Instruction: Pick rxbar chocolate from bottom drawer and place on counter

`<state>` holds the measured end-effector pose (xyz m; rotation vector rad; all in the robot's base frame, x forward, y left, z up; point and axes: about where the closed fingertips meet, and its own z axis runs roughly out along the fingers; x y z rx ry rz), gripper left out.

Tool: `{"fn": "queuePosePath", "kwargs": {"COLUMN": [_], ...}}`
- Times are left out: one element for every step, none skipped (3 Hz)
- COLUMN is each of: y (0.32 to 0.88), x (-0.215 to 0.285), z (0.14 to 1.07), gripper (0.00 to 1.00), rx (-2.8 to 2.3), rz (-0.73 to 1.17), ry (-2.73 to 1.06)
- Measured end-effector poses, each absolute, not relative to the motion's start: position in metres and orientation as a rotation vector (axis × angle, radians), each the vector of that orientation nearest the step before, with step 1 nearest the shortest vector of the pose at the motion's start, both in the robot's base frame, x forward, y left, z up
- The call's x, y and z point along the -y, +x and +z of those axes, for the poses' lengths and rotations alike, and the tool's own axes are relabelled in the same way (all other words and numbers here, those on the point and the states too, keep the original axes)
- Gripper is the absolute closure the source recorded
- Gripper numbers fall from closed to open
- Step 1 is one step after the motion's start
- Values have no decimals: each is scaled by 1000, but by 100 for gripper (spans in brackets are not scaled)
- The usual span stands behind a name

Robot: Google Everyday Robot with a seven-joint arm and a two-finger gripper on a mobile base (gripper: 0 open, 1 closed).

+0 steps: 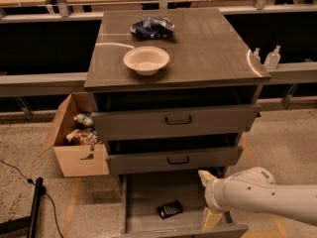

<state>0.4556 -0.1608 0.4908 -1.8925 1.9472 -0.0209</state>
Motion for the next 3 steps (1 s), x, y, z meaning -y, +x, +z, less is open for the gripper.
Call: {"fn": "queuePosePath", "kwargs": {"y": [475, 488, 499], "x": [152, 141, 136], "z": [430, 378, 331], "gripper": [0, 0, 0], "rx": [-1964, -1955, -1919], "rz": [50, 117, 124], "ry": [-1822, -1754, -1767]}}
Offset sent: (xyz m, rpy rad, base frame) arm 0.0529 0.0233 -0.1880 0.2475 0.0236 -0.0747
